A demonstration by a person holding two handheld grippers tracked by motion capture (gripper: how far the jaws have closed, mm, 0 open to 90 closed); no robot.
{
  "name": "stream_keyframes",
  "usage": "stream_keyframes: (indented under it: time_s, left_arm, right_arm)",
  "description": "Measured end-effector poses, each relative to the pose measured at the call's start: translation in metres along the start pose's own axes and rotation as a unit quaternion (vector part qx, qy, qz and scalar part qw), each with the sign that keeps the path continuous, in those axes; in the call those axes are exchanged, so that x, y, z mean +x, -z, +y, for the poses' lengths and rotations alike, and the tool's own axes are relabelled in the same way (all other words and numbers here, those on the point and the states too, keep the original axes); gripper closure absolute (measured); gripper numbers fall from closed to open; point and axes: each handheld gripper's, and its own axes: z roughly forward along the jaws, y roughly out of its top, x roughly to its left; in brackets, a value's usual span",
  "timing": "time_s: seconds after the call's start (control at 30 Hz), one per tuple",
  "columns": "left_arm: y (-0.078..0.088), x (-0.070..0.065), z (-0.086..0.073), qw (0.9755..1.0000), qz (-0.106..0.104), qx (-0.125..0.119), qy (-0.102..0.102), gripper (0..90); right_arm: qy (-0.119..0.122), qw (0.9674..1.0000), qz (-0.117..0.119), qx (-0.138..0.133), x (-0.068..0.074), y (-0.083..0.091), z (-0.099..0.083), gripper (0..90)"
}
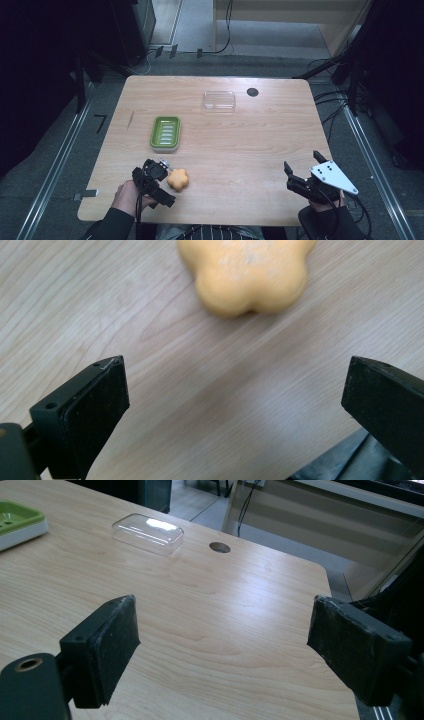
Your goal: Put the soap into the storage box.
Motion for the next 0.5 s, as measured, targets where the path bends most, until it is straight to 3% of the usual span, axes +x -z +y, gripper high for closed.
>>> stream_keyframes:
  time_s: [0.2,0.5]
  left_arm:
    - [-0.004,-0.004,0.012,1.0,-0.002,-0.009,-0.001,0.0]
    - [-0.014,-0.008,0.029,0.9999,0.01,-0.012,-0.004,15.9]
  right_arm:
    - [-0.001,1.0,0.001,0.0,0.0,0.0,0.0,13.3]
    - [-0.001,1.0,0.004,-0.002,-0.001,-0.001,0.0,13.4]
